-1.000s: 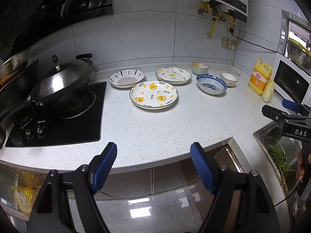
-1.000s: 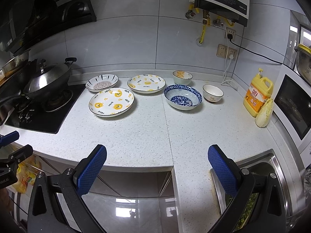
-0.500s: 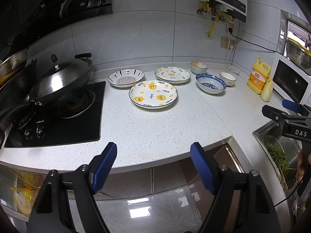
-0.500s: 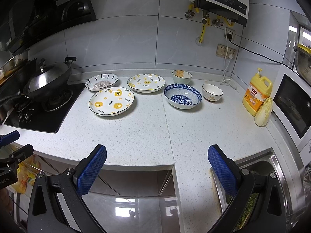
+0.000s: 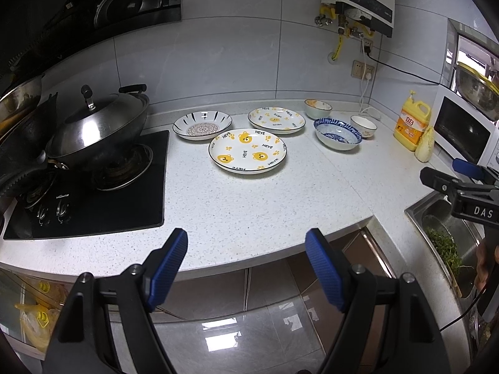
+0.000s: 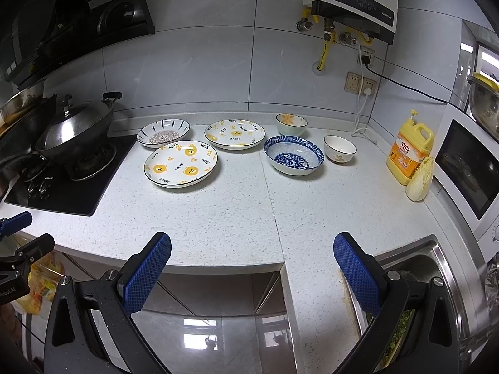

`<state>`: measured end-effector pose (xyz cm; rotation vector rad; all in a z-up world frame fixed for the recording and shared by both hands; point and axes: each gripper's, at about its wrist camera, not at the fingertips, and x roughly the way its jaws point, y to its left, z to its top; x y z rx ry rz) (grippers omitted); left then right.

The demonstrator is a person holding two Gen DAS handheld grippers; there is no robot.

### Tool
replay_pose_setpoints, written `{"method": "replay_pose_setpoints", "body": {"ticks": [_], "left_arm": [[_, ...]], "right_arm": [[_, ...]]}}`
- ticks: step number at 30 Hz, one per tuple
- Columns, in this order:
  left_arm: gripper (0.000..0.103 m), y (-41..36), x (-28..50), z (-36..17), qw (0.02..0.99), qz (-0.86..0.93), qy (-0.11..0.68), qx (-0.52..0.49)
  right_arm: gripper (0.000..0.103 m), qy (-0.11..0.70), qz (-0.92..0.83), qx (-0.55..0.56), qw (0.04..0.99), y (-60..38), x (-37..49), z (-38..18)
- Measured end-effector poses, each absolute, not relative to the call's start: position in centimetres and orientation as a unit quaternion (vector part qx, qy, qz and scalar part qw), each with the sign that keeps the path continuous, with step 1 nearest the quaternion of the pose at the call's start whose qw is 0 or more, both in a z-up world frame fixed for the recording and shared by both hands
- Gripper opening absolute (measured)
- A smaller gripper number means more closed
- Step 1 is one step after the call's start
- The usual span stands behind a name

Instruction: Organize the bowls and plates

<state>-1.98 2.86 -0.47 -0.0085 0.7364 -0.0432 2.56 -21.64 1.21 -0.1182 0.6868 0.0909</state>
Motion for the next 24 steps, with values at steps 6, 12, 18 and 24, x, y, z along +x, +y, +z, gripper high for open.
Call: {"method": "replay_pose_setpoints", "body": {"ticks": [6, 12, 18, 24], "left_arm": [[0.077, 4.1, -2.0, -0.6, 0.933, -0.027, 0.360, -0.006], [0.078, 5.7, -1.8, -0.5, 0.934, -0.021, 0.356, -0.009], [0.078, 7.3, -0.4, -0.3, 0.935, -0.007, 0.353, -0.009], [0.077, 8.4, 4.0, -0.8, 0.933, 0.014, 0.360, -0.017]], "right_arm": [[0.102, 0.335, 0.040, -0.062, 0.939, -20.2, 2.3, 1.3], [0.102, 0.331, 0.046, -0.063, 0.940, -18.5, 2.5, 1.2], [0.102, 0.331, 0.066, -0.065, 0.939, -16.7, 4.0, 0.9], [0.102, 0.334, 0.104, -0.068, 0.934, -14.3, 8.0, 0.0]]}}
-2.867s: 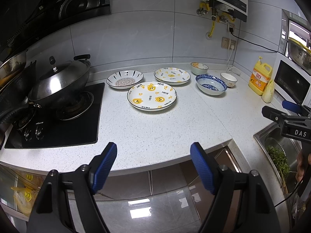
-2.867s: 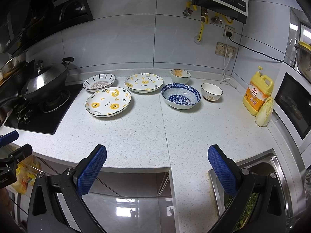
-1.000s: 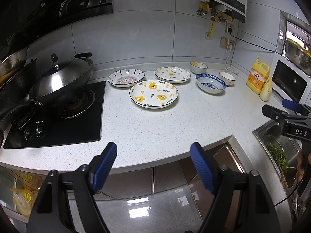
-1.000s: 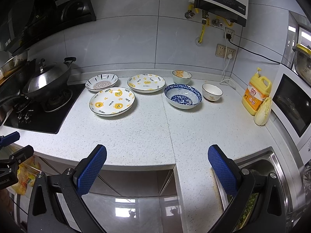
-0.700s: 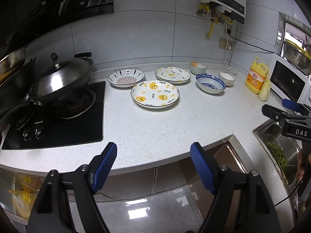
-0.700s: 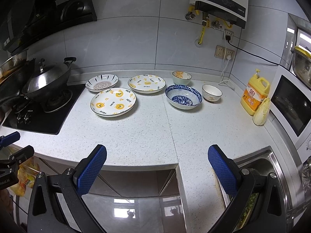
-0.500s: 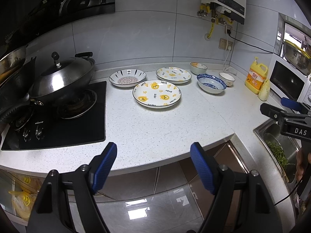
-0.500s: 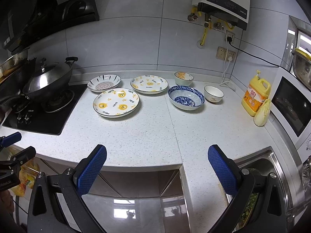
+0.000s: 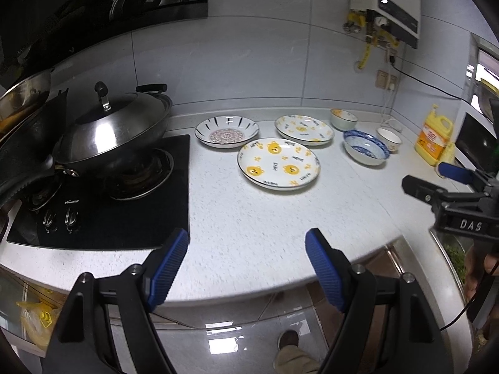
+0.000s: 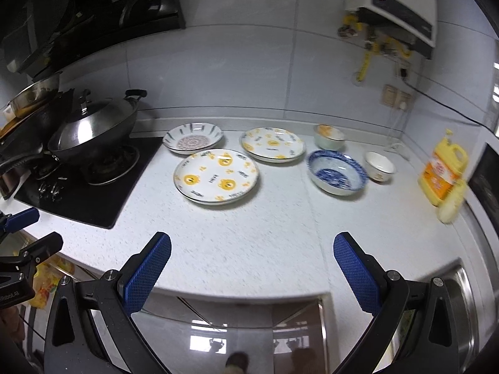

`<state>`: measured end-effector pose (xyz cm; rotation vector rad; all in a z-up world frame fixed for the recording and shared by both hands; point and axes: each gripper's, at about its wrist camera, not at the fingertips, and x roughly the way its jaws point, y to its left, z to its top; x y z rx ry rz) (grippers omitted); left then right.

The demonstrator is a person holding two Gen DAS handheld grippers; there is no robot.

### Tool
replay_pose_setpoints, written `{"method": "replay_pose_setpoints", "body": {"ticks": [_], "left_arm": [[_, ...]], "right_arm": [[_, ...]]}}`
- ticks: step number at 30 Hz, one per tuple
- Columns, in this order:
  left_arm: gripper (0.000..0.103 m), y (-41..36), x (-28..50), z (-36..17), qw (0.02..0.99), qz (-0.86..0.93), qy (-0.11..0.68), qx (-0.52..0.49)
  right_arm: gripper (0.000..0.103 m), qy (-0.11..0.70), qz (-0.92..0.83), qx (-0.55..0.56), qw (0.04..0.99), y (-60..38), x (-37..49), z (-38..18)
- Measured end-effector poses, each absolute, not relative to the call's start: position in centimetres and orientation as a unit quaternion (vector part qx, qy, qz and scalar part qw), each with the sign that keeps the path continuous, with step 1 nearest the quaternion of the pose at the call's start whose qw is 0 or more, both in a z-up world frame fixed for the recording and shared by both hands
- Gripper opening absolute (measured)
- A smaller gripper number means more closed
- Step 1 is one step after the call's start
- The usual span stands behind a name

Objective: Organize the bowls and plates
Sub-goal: 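Reach both grippers to the yellow bear plate and grip its rim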

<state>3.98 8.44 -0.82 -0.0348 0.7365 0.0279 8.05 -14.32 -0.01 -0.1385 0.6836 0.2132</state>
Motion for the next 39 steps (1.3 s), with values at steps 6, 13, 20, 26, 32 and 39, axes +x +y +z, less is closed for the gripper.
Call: {"method": "replay_pose_setpoints", "body": {"ticks": [6, 13, 20, 26, 32, 39], "left_arm": [[0.077, 8.2, 11.4, -1.8, 0.924, 0.034, 0.381, -0.007], [0.078, 7.9, 22.5, -4.2, 0.904, 0.040, 0.424, -0.027], [0.078, 7.7, 29.2, -7.9, 0.877, 0.031, 0.475, -0.059], [0.078, 8.1, 33.3, -10.8, 0.861, 0.036, 0.503, -0.064], [0.077, 8.2, 36.0, -13.4, 0.845, 0.032, 0.530, -0.058], [0.077, 9.1, 37.9, -15.6, 0.829, 0.018, 0.553, -0.073]], "right_arm": [[0.102, 0.350, 0.152, -0.059, 0.922, -12.4, 15.4, -2.3], [0.102, 0.388, 0.189, -0.049, 0.901, -11.9, 25.0, -4.9], [0.102, 0.444, 0.208, -0.043, 0.871, -12.1, 32.6, -8.4], [0.102, 0.477, 0.219, -0.055, 0.849, -11.8, 36.1, -11.2], [0.102, 0.502, 0.218, -0.059, 0.835, -11.1, 38.0, -13.4], [0.102, 0.523, 0.231, -0.057, 0.819, -10.2, 39.1, -14.8]]}}
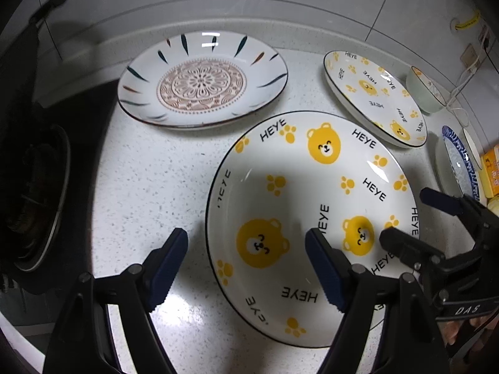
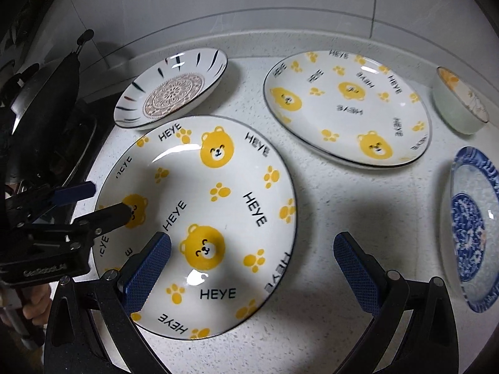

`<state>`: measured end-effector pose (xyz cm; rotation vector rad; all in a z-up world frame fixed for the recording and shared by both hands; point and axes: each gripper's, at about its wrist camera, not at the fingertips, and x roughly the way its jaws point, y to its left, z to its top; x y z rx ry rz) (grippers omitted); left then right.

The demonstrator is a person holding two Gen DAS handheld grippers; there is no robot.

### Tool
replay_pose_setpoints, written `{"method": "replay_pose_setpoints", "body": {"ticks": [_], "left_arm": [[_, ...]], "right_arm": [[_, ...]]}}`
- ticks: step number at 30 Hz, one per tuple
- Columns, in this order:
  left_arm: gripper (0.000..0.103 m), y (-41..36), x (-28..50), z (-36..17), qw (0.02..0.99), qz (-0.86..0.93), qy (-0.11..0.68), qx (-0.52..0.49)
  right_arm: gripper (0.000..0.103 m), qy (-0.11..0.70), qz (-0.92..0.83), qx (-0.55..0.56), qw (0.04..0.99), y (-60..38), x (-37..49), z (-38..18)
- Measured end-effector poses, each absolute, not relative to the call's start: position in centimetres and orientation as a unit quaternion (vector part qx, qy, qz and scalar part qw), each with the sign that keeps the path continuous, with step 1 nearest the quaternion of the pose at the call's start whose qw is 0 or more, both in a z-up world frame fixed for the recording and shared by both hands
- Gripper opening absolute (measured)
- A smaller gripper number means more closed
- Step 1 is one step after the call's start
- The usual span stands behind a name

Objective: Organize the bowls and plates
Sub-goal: 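Reach both grippers to the yellow bear plate and grip its rim, then lift the bear plate with both grippers, lower it onto the counter, open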

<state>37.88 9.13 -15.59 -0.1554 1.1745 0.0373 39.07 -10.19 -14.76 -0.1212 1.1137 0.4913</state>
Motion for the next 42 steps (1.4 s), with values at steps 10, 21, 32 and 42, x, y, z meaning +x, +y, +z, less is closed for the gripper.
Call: {"method": "replay_pose_setpoints", "body": {"ticks": [10, 21, 32, 42], "left_arm": [[0.077, 10.1, 38.7, -17.6, 0.812, -0.011, 0.574, -0.103], [0.077, 11.1, 39.3, -17.4, 0.802, -0.057, 0.579, -0.131], [0.058, 13.1, 39.5, -17.6, 0.769, -0.122, 0.590, -0.213], [0.013, 14.5, 39.6, -18.2, 0.776, -0.093, 0.588, -0.208]], "right_arm": [[0.102, 0.546, 0.242, -0.040, 0.801, -9.3, 40.2, -16.2], [0.073, 0.565, 0.267, -0.004, 0.780, -9.9, 41.1, -16.8], [0.020, 0.580, 0.281, -0.001, 0.765, -12.0, 42.6, -17.0], [0.017, 0.571, 0.295, 0.002, 0.767, -12.6, 42.6, -17.1]]}}
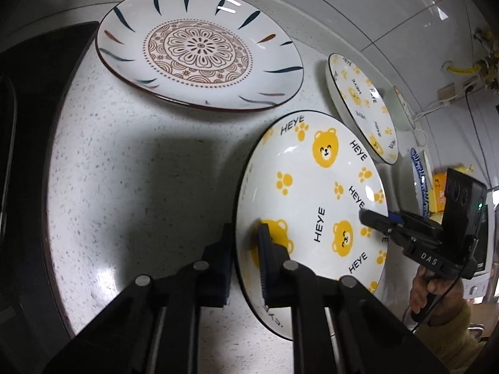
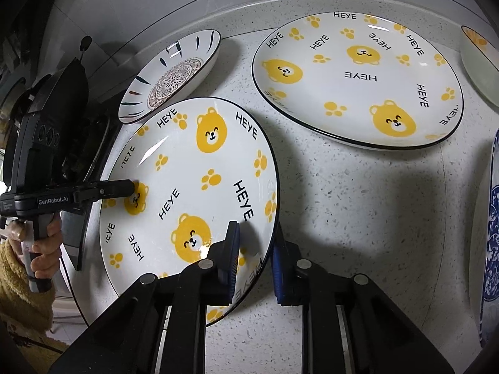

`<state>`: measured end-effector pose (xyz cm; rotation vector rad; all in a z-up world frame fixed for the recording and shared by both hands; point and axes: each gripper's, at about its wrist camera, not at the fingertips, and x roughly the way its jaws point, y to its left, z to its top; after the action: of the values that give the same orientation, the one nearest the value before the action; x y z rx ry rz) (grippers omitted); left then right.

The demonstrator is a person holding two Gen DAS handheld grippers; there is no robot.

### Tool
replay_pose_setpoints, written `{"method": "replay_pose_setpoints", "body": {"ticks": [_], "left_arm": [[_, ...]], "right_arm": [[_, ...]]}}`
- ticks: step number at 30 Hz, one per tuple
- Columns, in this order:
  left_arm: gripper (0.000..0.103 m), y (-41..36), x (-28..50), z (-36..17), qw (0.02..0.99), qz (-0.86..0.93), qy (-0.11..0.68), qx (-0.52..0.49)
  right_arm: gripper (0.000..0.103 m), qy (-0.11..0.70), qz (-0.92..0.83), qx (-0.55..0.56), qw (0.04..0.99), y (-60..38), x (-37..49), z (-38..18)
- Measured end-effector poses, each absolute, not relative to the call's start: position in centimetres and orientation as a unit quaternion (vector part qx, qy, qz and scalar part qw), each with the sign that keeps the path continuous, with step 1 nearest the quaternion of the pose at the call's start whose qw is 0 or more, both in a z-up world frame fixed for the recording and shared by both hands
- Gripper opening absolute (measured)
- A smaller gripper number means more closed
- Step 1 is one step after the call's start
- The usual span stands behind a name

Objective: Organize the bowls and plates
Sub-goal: 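Lift the bear plate with both grippers, lower it onto the counter, open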

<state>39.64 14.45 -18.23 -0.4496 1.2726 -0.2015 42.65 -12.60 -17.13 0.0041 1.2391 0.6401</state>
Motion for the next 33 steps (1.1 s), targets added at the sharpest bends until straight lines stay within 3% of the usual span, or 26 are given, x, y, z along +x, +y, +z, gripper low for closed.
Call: {"method": "replay_pose_setpoints", "body": {"ticks": [11, 20, 33], "left_arm": [[0.014, 14.3, 37.4, -16.8, 0.784, -0.082, 0.581, -0.203], [0.014, 14.6, 31.3, -14.7, 0.789, -0.074, 0.581, -0.187], [0.015, 16.9, 26.1, -16.5, 0.776, -0.064, 0.600, -0.183]], "right_arm": [[0.015, 0.558, 0.287, 0.011, 0.779, -13.2, 41.1, -15.9], [0.015, 0.551, 0.298, 0.009, 0.780, -12.9, 36.1, -14.2], [0.014, 0.573, 0.312, 0.008, 0.758, -10.0, 30.8, -17.0]]}}
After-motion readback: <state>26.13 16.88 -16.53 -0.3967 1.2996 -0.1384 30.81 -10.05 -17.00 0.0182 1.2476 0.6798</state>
